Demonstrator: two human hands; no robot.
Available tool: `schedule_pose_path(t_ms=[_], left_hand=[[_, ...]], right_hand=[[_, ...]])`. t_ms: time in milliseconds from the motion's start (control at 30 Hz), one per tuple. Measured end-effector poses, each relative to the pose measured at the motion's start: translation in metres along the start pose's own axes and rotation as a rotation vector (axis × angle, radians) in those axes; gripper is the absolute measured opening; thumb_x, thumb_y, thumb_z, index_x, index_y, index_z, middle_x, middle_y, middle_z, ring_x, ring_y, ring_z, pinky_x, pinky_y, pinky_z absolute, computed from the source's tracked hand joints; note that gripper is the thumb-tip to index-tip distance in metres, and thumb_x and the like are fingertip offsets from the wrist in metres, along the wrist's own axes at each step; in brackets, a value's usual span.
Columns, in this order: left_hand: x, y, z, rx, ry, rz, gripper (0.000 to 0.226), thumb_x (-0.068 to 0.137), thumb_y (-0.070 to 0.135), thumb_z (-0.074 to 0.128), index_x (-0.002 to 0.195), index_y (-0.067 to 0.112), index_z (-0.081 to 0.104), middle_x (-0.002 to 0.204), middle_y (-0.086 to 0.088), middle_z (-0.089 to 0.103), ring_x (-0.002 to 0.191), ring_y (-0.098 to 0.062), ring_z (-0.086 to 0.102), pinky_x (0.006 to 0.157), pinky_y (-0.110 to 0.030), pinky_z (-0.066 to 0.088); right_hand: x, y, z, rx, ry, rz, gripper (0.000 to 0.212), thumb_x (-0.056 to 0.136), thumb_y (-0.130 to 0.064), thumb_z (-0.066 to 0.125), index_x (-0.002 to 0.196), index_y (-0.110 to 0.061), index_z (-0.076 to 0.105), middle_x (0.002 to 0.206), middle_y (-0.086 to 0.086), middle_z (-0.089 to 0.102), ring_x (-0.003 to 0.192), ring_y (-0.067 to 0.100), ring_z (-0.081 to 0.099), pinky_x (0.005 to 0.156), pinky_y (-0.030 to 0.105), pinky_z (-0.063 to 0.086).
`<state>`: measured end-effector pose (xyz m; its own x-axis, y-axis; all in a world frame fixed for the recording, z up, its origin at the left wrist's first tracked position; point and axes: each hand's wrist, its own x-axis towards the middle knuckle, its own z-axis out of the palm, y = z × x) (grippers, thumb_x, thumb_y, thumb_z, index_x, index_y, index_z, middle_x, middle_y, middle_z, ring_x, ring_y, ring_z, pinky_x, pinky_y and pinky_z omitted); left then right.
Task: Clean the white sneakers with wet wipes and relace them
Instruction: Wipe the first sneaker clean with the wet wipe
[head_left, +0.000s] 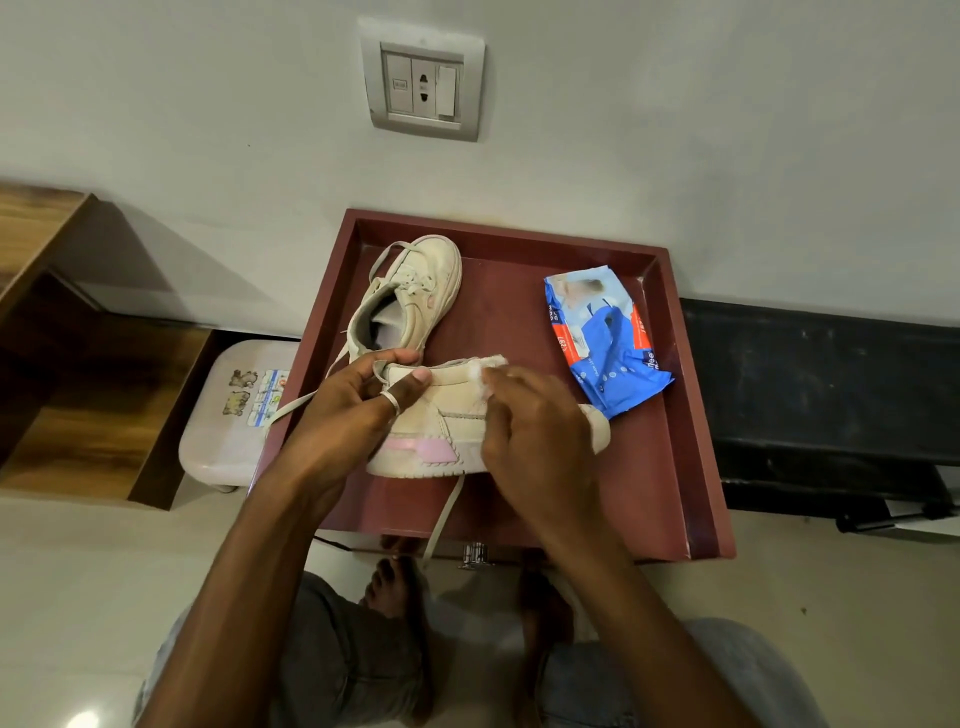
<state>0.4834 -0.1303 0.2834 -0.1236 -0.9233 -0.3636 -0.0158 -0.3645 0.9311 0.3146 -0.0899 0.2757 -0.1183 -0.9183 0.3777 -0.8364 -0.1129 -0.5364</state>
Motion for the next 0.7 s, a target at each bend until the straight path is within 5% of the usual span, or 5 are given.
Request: schedule_pose_path(t_ms=[100,300,467,633,700], left_hand=[[0.000,0.000,0.001,-0.010,-0.008,0.009,0.025,0.092,0.026,0.072,0.117,0.028,0.071,0.108,-0.001,0.078,0.102,-0.019,0.074,0.085,-0.037,0.059],[0.000,0.001,0.003,-0.053,0.031,0.003,0.021,0.090,0.023,0.072,0.111,0.023,0.073,0.105,-0.004,0.078,0.095,-0.022,0.075,0.076,-0.035,0.059],[0.001,0.001,0.004,-0.056,0.030,-0.011,0.020,0.090,0.022,0.074,0.110,0.022,0.073,0.105,-0.006,0.078,0.096,-0.023,0.075,0.079,-0.039,0.061],[0.000,0.002,0.004,-0.074,0.031,-0.004,0.023,0.090,0.019,0.072,0.112,0.017,0.072,0.100,-0.007,0.078,0.087,-0.021,0.076,0.065,-0.031,0.059],[-0.001,0.002,0.004,-0.072,0.031,-0.007,0.023,0.090,0.019,0.072,0.112,0.017,0.072,0.100,-0.006,0.079,0.089,-0.022,0.076,0.065,-0.031,0.060]], right_hand=[[0.002,0.003,-0.003,-0.005,0.040,0.072,0.026,0.087,-0.006,0.059,0.108,-0.006,0.072,0.102,0.007,0.073,0.089,0.024,0.067,0.075,0.039,0.058],[-0.008,-0.017,0.001,-0.011,-0.071,-0.196,0.031,0.088,-0.005,0.052,0.114,-0.002,0.070,0.110,0.010,0.069,0.104,0.025,0.062,0.090,0.034,0.053],[0.002,0.003,-0.004,-0.013,0.024,0.048,0.027,0.087,-0.004,0.059,0.111,-0.005,0.072,0.105,0.009,0.071,0.095,0.023,0.067,0.078,0.035,0.057],[-0.013,-0.021,0.002,-0.056,-0.072,-0.225,0.032,0.090,-0.008,0.050,0.115,-0.001,0.069,0.110,0.012,0.068,0.103,0.026,0.061,0.091,0.034,0.053],[-0.006,-0.014,0.000,-0.033,-0.073,-0.201,0.030,0.089,-0.006,0.053,0.113,-0.003,0.071,0.107,0.010,0.069,0.101,0.023,0.061,0.087,0.031,0.054]])
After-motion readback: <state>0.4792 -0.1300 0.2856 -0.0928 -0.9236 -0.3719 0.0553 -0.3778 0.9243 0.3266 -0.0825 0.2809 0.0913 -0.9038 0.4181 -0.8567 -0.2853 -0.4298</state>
